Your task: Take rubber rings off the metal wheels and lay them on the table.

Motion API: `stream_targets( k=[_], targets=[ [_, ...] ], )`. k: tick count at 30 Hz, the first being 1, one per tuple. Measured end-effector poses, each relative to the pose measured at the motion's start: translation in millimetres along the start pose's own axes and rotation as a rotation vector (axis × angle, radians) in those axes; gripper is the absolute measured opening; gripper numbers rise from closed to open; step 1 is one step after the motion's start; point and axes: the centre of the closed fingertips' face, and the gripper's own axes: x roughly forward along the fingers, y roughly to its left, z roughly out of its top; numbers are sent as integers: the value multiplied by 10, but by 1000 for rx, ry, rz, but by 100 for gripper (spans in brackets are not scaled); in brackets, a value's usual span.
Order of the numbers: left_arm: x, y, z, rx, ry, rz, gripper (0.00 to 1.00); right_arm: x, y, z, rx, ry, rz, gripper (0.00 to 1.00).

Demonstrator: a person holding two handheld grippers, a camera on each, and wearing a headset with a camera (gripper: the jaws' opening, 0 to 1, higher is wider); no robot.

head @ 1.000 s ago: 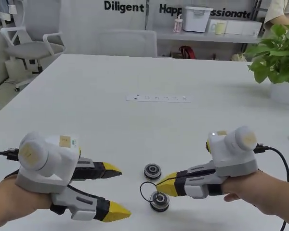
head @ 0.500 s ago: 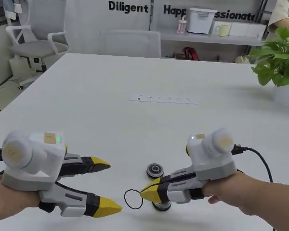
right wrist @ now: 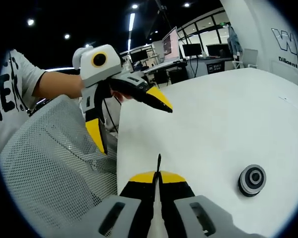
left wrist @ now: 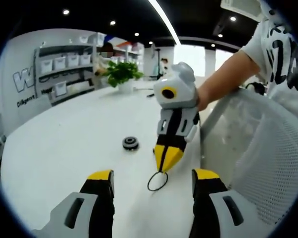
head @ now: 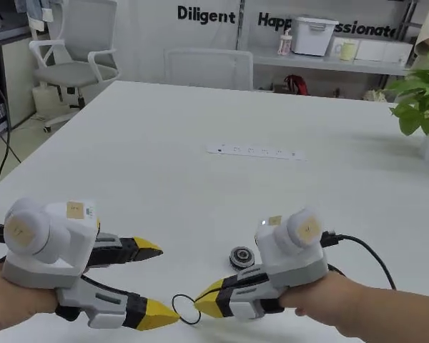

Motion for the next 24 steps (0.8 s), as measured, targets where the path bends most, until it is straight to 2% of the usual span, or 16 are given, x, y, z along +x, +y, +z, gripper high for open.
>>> stream_targets(
  k=[5, 9, 12, 18, 24],
  targets=[
    [2, 24, 1, -3, -1, 2, 64, -9, -44, -2, -64, 5, -31, 9],
    [24, 21, 28, 0, 0, -2, 64, -27, -58, 26, -89, -3, -37, 21],
    [57, 25, 60, 6, 3, -7, 64, -53, -74, 17, -102, 3, -40, 26],
    [133, 23, 137, 13, 2, -24, 64, -187, -120, 44, -110, -9, -52, 35],
    [231, -13, 211, 8, -5, -54, 62, -419, -227, 19, -112, -12, -83, 37]
  ],
)
